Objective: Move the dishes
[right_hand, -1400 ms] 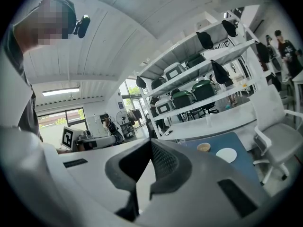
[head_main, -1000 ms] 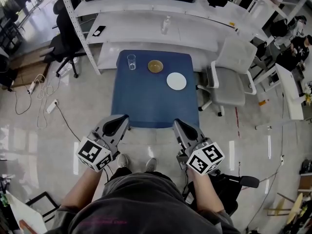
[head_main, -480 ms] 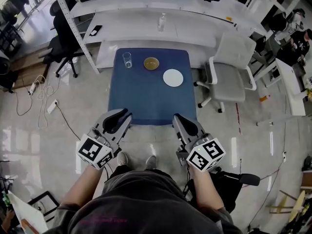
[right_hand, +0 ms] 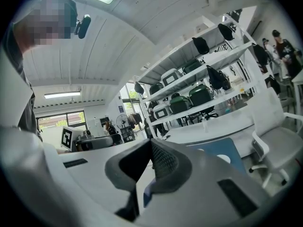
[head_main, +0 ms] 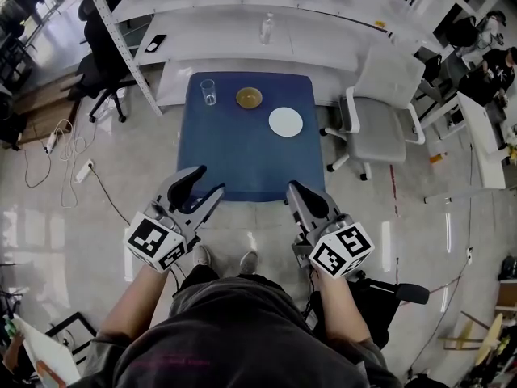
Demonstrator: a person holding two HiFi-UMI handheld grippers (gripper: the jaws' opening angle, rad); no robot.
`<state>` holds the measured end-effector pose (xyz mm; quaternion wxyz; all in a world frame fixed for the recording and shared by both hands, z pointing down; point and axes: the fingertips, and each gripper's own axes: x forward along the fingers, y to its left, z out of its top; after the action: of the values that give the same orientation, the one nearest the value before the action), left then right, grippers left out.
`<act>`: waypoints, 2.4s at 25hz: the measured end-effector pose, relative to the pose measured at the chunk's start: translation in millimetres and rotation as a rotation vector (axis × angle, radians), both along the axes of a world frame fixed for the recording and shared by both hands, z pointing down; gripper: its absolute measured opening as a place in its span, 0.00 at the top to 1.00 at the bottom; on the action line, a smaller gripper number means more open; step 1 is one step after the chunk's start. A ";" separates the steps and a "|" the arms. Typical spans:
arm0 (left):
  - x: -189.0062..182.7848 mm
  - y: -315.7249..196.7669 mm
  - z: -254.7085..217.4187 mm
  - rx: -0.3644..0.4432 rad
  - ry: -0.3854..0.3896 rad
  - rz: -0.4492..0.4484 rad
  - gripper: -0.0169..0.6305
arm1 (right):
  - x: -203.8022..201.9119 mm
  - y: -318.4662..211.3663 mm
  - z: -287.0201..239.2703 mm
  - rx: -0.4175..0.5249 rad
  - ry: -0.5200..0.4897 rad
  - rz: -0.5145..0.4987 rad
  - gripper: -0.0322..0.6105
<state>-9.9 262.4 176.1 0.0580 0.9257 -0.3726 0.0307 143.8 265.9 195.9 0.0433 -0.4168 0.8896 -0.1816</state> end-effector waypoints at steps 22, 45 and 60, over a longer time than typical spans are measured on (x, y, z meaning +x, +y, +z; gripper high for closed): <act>11.4 -90.1 35.9 -0.060 0.013 0.065 0.65 | 13.2 -70.9 36.9 -0.067 0.034 0.087 0.95; -28.4 -283.3 92.3 -0.166 0.024 0.201 0.64 | -24.2 -247.3 82.5 -0.186 0.103 0.220 0.95; -5.6 -338.6 144.9 -0.259 0.008 0.243 0.64 | -6.5 -307.4 123.1 -0.239 0.129 0.246 0.95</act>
<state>-15.5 -76.2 321.0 0.1740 0.9489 -0.2504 0.0817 137.3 -41.5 318.9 -0.0417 -0.5352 0.8050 -0.2525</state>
